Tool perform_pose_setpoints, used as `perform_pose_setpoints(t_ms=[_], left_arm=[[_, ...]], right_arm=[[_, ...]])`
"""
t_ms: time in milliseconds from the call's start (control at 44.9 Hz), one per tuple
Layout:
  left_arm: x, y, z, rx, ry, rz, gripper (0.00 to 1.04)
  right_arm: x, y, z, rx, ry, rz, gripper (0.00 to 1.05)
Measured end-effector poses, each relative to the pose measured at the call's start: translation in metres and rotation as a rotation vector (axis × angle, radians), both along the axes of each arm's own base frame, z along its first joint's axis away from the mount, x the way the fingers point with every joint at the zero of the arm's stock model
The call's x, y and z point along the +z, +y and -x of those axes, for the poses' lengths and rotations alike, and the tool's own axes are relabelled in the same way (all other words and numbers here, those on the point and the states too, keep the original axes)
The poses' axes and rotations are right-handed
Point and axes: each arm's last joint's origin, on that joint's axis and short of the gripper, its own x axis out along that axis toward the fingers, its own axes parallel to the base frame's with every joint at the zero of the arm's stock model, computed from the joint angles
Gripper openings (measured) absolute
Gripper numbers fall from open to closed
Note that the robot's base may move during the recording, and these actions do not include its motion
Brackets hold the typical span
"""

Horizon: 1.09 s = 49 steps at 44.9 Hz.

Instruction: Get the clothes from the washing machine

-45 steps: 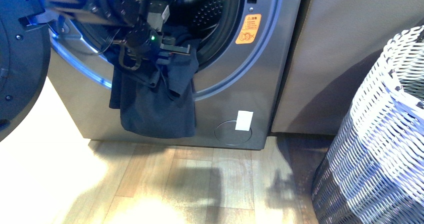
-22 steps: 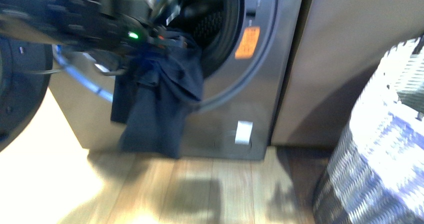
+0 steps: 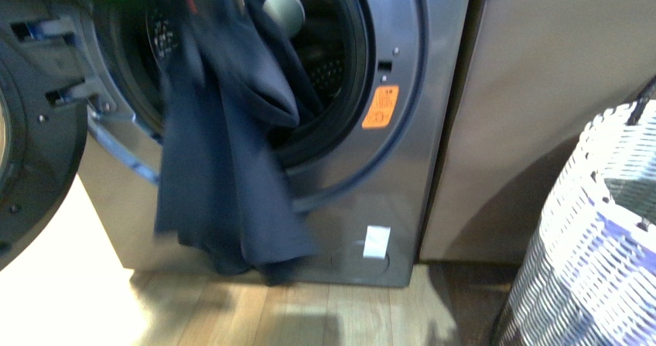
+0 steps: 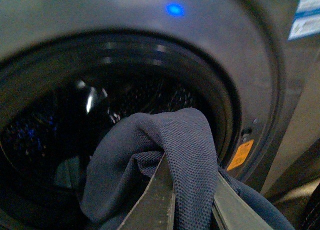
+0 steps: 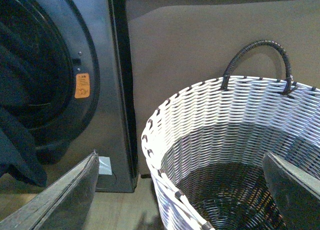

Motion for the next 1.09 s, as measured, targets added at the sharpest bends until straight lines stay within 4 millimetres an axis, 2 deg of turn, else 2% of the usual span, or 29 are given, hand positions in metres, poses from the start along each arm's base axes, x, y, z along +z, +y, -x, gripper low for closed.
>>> perform_pose_setpoints(t_ms=[311, 556, 779, 868, 979, 1090], left_arm=[[0.094, -0.015, 0.055, -0.111, -0.221, 0.071, 0.07], [0.154, -0.031, 0.082, -0.161, -0.374, 0.131, 0.07], [0.194, -0.055, 0.101, -0.235, -0.455, 0.195, 0.07], [0.204, -0.063, 0.105, -0.268, -0.465, 0.211, 0.07], [0.223, -0.085, 0.114, -0.363, -0.455, 0.235, 0.07], [0.23, -0.101, 0.117, -0.44, -0.428, 0.238, 0.07]], right_arm=[[0.0, 0.0, 0.0, 0.0, 0.0, 0.0, 0.97], [0.0, 0.0, 0.0, 0.0, 0.0, 0.0, 0.97], [0.0, 0.0, 0.0, 0.0, 0.0, 0.0, 0.97], [0.0, 0.0, 0.0, 0.0, 0.0, 0.0, 0.97], [0.0, 0.0, 0.0, 0.0, 0.0, 0.0, 0.97], [0.0, 0.0, 0.0, 0.0, 0.0, 0.0, 0.97]])
